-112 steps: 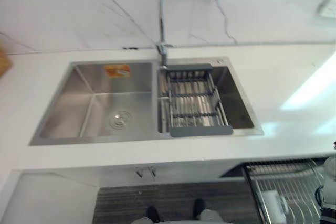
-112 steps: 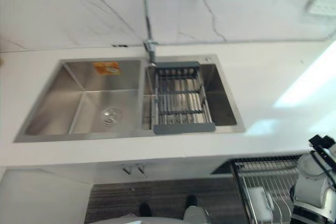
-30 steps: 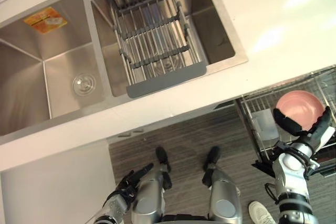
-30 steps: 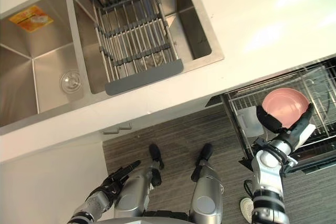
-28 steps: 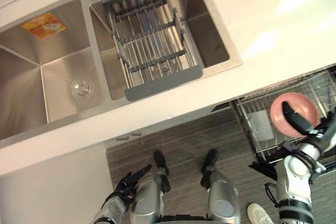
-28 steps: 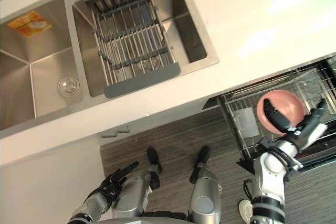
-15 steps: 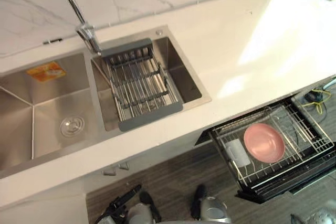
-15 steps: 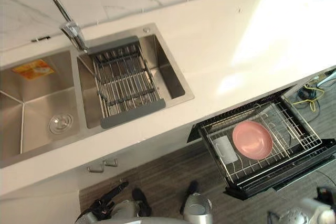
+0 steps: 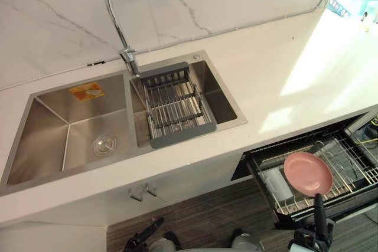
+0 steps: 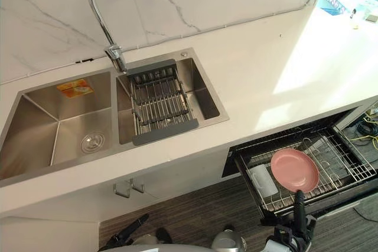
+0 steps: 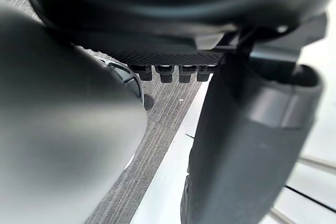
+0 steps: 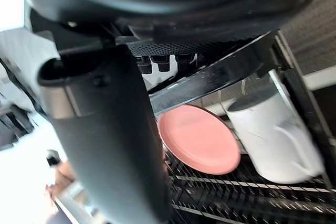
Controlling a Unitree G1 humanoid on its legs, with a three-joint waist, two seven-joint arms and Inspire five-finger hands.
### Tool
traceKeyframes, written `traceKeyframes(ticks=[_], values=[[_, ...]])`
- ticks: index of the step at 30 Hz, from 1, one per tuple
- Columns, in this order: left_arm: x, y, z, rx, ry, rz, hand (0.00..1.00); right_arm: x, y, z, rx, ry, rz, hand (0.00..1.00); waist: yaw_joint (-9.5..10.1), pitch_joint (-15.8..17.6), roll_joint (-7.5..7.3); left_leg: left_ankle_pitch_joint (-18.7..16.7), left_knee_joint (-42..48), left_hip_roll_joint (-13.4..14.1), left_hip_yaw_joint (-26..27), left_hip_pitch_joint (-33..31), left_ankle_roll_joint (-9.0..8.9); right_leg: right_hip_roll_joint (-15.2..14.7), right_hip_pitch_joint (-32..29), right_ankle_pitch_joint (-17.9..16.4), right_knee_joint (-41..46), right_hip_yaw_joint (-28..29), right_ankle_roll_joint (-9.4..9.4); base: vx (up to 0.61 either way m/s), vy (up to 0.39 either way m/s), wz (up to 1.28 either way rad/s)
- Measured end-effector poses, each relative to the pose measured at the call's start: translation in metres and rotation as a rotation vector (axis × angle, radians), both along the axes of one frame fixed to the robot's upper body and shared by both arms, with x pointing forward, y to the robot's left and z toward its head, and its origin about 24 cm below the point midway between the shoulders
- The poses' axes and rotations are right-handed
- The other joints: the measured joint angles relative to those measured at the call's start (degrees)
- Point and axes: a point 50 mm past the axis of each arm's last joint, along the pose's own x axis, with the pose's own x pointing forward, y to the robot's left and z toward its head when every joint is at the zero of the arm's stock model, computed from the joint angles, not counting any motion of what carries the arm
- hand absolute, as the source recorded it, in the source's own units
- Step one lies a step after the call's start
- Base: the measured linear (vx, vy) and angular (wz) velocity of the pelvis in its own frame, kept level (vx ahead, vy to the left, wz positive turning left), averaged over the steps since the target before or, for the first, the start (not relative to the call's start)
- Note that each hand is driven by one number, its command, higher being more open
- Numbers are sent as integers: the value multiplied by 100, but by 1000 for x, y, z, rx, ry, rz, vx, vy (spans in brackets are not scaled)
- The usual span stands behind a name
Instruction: Walk over to the sink, pick up the cup, carry it to the dishwasher, place the cup inside the dishwasher, then close the dishwasher door
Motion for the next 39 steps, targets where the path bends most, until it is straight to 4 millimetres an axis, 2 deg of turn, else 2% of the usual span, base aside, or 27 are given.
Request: traceKeyframes(ticks=[5, 11, 13, 17, 19, 20, 22, 24, 27, 29, 30, 31, 32, 34, 36, 37, 39], values=[[1, 1, 2, 8, -25, -34, 100, 8, -1, -1, -14, -23, 97, 100, 96, -16, 2, 179, -139, -74, -400, -63, 28, 62, 236, 88, -225, -404, 22, 12, -17, 42], [0, 5, 4, 11, -51, -41, 100, 31, -11, 0, -18, -28, 142, 100, 322, -18, 1, 346, -177, -148, -926, -192, 64, 115, 491, 98, -311, -921, 29, -17, 0, 44], [-8, 9, 3, 25, -37, -51, 100, 42, -15, 1, 13, -53, 133, 100, 376, -20, 5, 390, -176, -156, -1042, -217, 72, 134, 543, 96, -332, -1033, 29, -42, 18, 26], [-36, 15, -1, 15, 20, 5, 100, 68, -27, 7, 110, -163, 41, 100, 648, -13, 24, 529, -151, -160, -1339, -408, 109, 206, 577, 91, -444, -1302, 28, -57, 31, 32], [-45, 19, -1, 23, 32, 33, 100, 74, -17, 4, 150, -208, 49, 100, 735, -6, 35, 552, -117, -137, -1383, -455, 105, 237, 565, 69, -447, -1310, -7, -67, 52, 18], [-49, 20, -2, 24, 40, 38, 100, 76, -13, 4, 161, -227, 55, 100, 738, 4, 55, 552, -102, -130, -1390, -461, 104, 249, 566, 69, -451, -1297, -8, -83, 60, 4], [-59, 21, -3, 8, 54, 67, 100, 85, -13, 9, 140, -275, 68, 100, 738, 32, 183, 457, -78, -80, -1408, -574, 3, 364, 543, 77, -581, -1219, -2, -99, 51, 0], [-65, 20, -4, -7, 61, 81, 100, 92, -14, 14, 117, -300, 98, 100, 741, 78, 277, 437, -110, -42, -1395, -612, 8, 492, 522, 109, -741, -1080, -13, -84, 27, -7], [-71, 15, -5, -18, 70, 63, 100, 93, -12, 16, 64, -258, 186, 100, 740, 79, 362, 442, -120, 35, -1373, -619, -26, 621, 504, 111, -898, -963, -16, -60, 19, -12], [-69, 13, -5, -24, 47, 59, 100, 88, -6, 12, 4, -179, 325, 100, 739, 69, 373, 438, -113, 101, -1348, -649, -58, 695, 476, 111, -945, -945, -16, -25, -24, -10], [-64, 11, -5, -25, 24, 52, 100, 81, -2, 7, -44, -101, 460, 100, 738, 64, 375, 443, -107, 142, -1342, -662, -72, 729, 468, 110, -944, -948, -17, 5, -37, 5], [-60, 10, -5, -29, -2, 45, 100, 71, 6, 0, -71, -21, 582, 100, 739, 41, 375, 456, -101, 181, -1344, -669, -92, 762, 468, 109, -941, -951, -20, 18, -38, 7], [-58, 10, -5, -27, -11, 42, 100, 65, 11, -4, -79, 16, 632, 100, 742, 20, 385, 463, -101, 195, -1345, -669, -102, 773, 468, 108, -938, -955, -21, 43, -33, 10], [-56, 7, -5, -34, -22, 22, 100, 40, 30, -22, -84, 154, 771, 100, 719, -13, 405, 465, -95, 215, -1338, -663, -106, 779, 465, 91, -897, -964, -48, 78, -14, 13], [-55, 4, -5, -49, -28, 19, 100, 20, 39, -34, -79, 260, 845, 100, 699, -43, 444, 467, -93, 211, -1304, -651, -109, 752, 463, 63, -842, -962, -94, 97, 17, 9], [-55, 2, -5, -57, -32, 25, 100, 8, 40, -39, -83, 332, 876, 100, 688, -51, 442, 474, -93, 199, -1262, -629, -119, 709, 428, 44, -764, -932, -148, 143, 49, -2], [-54, 2, -5, -60, -37, 32, 100, -1, 34, -41, -120, 398, 889, 100, 624, -63, 396, 501, -109, 166, -1204, -576, -156, 640, 419, 28, -624, -881, -148, 170, 61, -14]])
